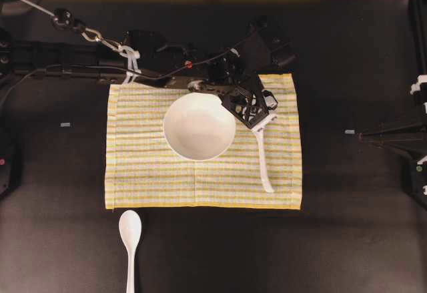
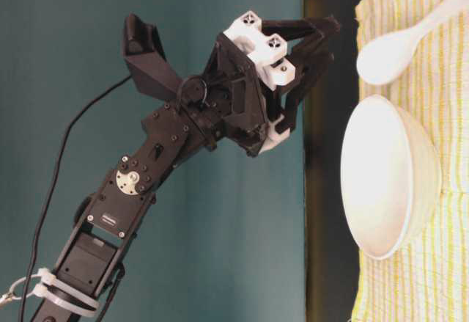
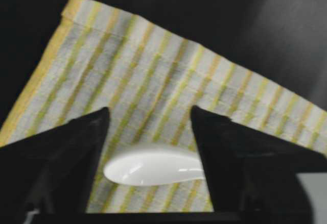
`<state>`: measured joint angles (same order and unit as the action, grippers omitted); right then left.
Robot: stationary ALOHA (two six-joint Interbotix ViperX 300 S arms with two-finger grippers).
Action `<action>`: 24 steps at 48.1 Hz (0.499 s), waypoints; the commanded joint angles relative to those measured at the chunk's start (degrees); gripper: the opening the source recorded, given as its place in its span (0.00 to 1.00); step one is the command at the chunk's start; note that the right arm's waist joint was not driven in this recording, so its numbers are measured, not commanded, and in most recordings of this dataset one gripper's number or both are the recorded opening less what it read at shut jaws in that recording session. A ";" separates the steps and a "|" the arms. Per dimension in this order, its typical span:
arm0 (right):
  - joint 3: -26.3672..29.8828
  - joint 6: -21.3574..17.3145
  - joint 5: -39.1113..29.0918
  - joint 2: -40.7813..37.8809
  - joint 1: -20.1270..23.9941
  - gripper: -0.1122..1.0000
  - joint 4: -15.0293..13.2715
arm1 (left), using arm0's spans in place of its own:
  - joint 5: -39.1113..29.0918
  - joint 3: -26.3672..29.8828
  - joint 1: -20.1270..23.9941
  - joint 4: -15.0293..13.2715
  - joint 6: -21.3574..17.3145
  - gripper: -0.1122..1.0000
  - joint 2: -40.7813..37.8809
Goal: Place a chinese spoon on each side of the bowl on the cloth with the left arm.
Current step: 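Lift the spoon and carry it onto the cloth right of the bowl, then release the spoon and move the left gripper to the left spoon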
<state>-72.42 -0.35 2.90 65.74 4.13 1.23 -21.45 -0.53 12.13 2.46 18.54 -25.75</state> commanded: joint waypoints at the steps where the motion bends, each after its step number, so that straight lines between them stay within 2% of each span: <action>1: 0.26 -0.26 0.26 -0.26 0.00 0.11 0.09 | 0.53 0.00 -0.18 0.09 -0.09 0.70 0.53; 5: 0.09 -0.26 0.35 -0.26 0.00 0.11 0.09 | 0.18 -0.26 -0.26 0.09 0.09 0.74 1.49; 13: 0.09 -0.26 0.26 -0.26 0.00 0.11 0.09 | 0.26 -2.11 -1.85 0.09 0.18 0.74 5.80; 24: -0.35 -0.35 0.18 -0.18 0.00 0.11 0.18 | -0.18 -7.82 -5.36 0.18 -0.09 0.74 14.15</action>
<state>-73.04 -0.44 2.90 65.83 4.13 1.23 -21.62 -6.68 8.53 2.37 18.54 -16.70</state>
